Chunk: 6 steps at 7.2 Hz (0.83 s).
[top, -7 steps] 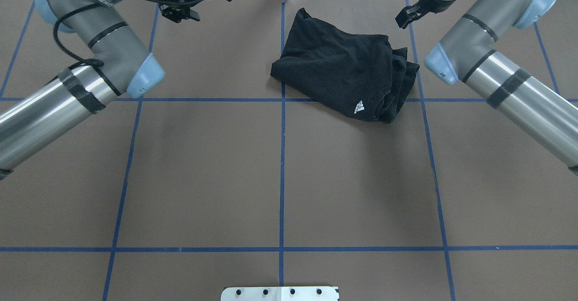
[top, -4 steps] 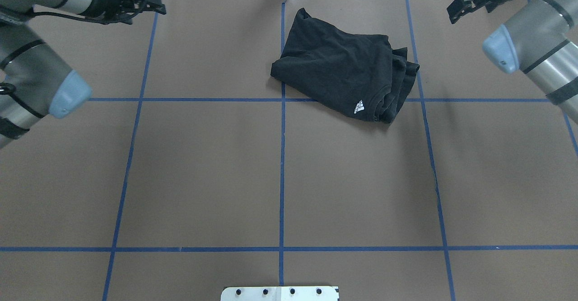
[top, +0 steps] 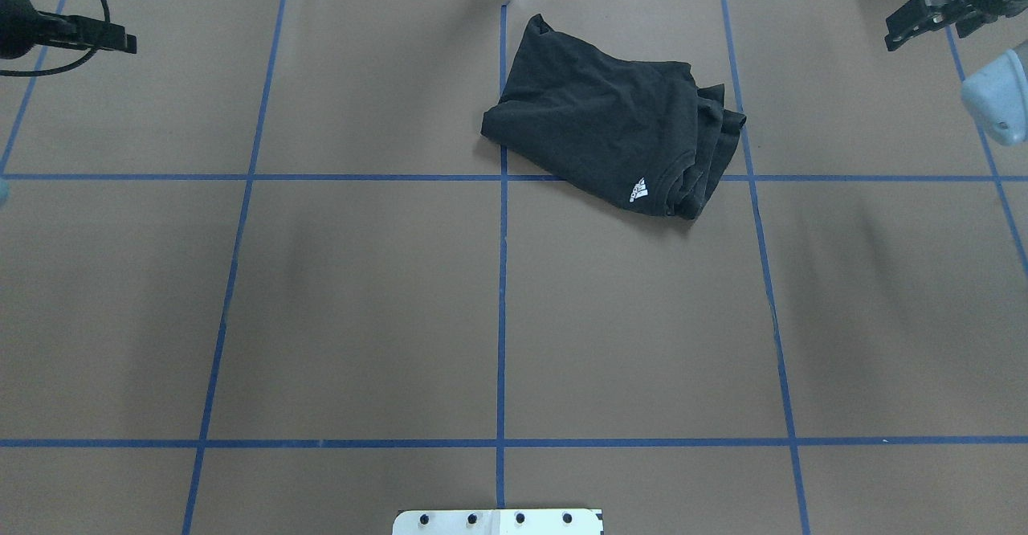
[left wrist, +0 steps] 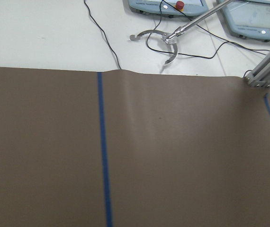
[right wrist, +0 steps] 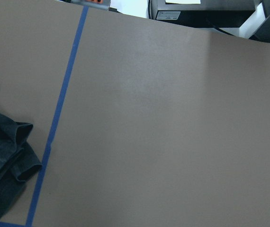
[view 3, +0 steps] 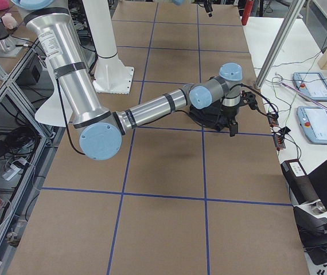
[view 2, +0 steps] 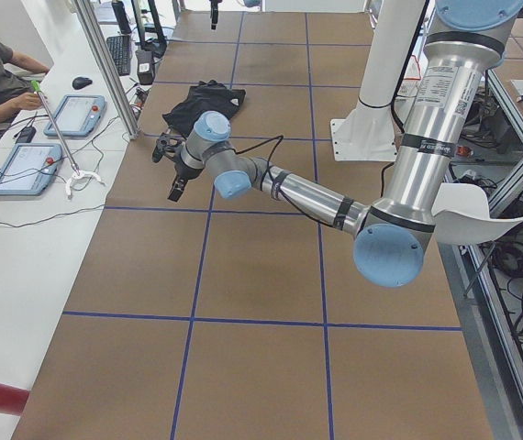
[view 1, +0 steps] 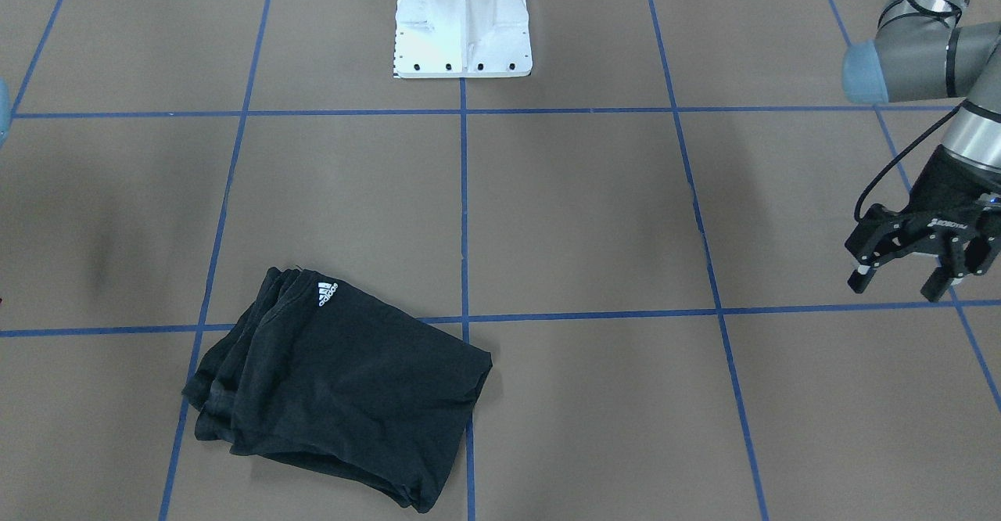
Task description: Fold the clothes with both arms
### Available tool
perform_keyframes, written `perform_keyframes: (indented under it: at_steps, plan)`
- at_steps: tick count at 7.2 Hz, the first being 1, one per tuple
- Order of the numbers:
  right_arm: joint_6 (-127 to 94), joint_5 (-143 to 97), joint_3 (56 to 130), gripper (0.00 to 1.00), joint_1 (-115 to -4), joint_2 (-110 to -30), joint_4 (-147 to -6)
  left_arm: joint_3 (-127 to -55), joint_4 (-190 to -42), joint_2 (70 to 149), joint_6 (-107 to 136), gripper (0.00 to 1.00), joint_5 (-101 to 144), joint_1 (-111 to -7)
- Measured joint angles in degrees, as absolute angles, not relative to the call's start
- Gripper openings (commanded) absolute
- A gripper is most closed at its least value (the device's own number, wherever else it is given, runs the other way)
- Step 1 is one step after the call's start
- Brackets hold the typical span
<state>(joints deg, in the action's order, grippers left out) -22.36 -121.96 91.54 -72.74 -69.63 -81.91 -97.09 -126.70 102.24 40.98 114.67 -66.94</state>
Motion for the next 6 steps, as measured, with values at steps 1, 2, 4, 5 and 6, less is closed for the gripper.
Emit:
perform_keyframes:
  at_steps: [1, 2, 4, 5, 6]
  plan:
    - [-22.4, -121.8, 91.8, 1.00, -73.2, -72.7, -77.3, -97.8, -127.0, 100.4, 36.5, 1.00, 114.7, -67.7]
    - [-22.6, -121.2, 91.6, 1.00, -73.4, -76.0, -71.7, -98.2, -127.7, 98.6, 34.3, 1.00, 114.6, -68.1]
    - [-22.7, -120.4, 91.1, 1.00, -73.7, -80.9, -67.2, -97.8, -128.9, 96.9, 32.9, 1.00, 113.4, -68.1]
    - [-22.3, -120.6, 91.2, 1.00, -74.4, -82.9, -68.4, -97.4, -128.3, 96.5, 32.5, 1.00, 113.1, -68.1]
    - [-21.6, -120.9, 91.4, 1.00, -75.2, -84.4, -70.1, -96.9, -126.3, 96.1, 31.4, 1.00, 113.1, -68.1]
